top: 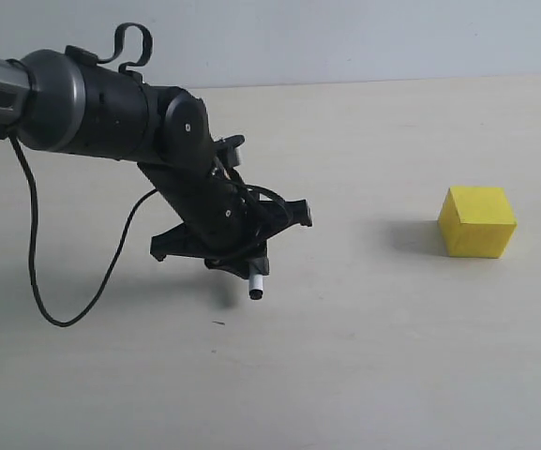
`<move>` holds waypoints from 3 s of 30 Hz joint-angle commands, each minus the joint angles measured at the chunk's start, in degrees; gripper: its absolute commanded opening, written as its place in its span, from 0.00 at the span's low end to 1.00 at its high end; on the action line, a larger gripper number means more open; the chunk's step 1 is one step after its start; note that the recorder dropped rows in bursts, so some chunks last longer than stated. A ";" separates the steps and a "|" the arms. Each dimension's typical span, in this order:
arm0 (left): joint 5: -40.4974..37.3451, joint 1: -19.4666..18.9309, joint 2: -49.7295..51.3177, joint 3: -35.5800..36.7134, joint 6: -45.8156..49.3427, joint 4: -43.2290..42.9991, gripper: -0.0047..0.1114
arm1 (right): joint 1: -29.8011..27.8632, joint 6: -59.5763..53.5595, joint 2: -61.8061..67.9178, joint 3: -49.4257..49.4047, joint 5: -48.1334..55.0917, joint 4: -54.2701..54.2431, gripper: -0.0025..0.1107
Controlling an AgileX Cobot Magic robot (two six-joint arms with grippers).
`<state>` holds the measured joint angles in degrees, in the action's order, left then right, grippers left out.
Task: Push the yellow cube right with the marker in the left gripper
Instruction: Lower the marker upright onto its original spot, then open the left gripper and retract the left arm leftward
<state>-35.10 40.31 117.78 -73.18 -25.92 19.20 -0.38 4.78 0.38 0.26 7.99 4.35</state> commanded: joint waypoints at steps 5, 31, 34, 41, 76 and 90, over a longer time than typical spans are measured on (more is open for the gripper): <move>1.24 0.10 2.07 -0.82 -0.86 -1.02 0.04 | 0.05 -0.03 -0.38 -0.26 -0.32 0.08 0.02; -2.07 -0.43 3.04 -0.82 -2.77 -2.52 0.08 | 0.05 -0.03 -0.38 -0.26 -0.32 0.08 0.02; -2.07 -0.43 3.04 -0.82 -2.77 -2.18 0.21 | 0.05 -0.03 -0.38 -0.26 -0.32 0.08 0.02; -2.07 -0.43 3.04 -0.82 -1.47 -1.62 0.44 | 0.05 -0.03 -0.38 -0.26 -0.32 0.08 0.02; 29.11 6.84 -32.38 21.64 13.84 -10.04 0.04 | 0.05 -0.03 -0.38 -0.26 -0.32 0.08 0.02; 33.69 7.72 -49.76 39.39 12.29 -8.68 0.04 | 0.05 -0.03 -0.38 -0.26 -0.32 0.08 0.02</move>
<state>-1.57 47.63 68.70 -34.14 -13.37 9.96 -0.38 4.78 0.38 0.26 7.99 4.35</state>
